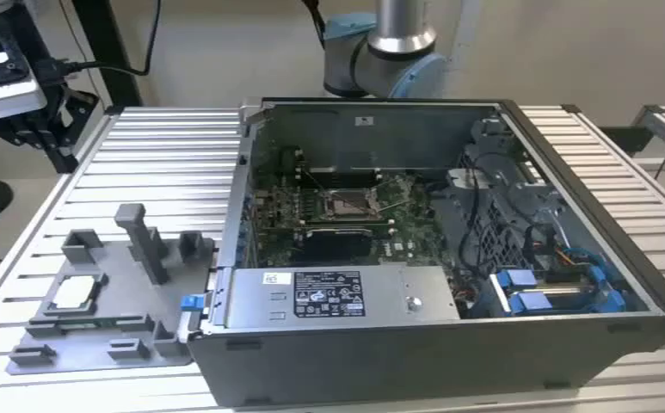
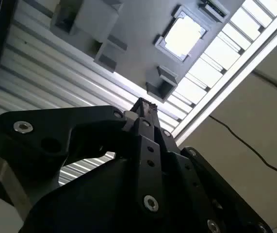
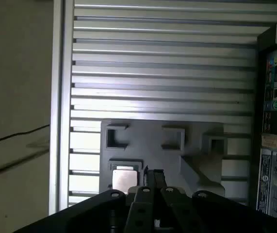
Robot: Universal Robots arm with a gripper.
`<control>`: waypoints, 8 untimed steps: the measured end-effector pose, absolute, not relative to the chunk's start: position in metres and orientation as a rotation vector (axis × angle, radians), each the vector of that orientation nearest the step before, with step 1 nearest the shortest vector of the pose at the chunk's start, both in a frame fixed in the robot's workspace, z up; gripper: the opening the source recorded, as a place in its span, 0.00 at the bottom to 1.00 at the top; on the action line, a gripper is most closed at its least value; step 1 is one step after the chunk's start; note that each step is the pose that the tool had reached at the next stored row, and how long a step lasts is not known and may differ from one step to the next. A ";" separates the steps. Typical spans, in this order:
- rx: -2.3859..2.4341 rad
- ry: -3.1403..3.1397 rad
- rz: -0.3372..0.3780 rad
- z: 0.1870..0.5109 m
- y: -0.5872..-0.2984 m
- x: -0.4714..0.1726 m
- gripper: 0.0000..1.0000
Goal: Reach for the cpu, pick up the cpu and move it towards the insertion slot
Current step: 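Reach for the cpu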
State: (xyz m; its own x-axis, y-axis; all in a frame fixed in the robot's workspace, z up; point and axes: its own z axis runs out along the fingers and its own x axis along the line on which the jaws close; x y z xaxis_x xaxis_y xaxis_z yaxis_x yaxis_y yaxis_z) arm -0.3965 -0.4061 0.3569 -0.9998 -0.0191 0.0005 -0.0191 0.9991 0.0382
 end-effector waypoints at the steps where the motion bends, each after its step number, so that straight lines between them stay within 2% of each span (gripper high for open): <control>1: 0.030 -3.140 -0.060 0.357 -0.406 -0.397 0.00; 8: 0.030 -3.140 -0.060 0.357 -0.406 -0.397 0.00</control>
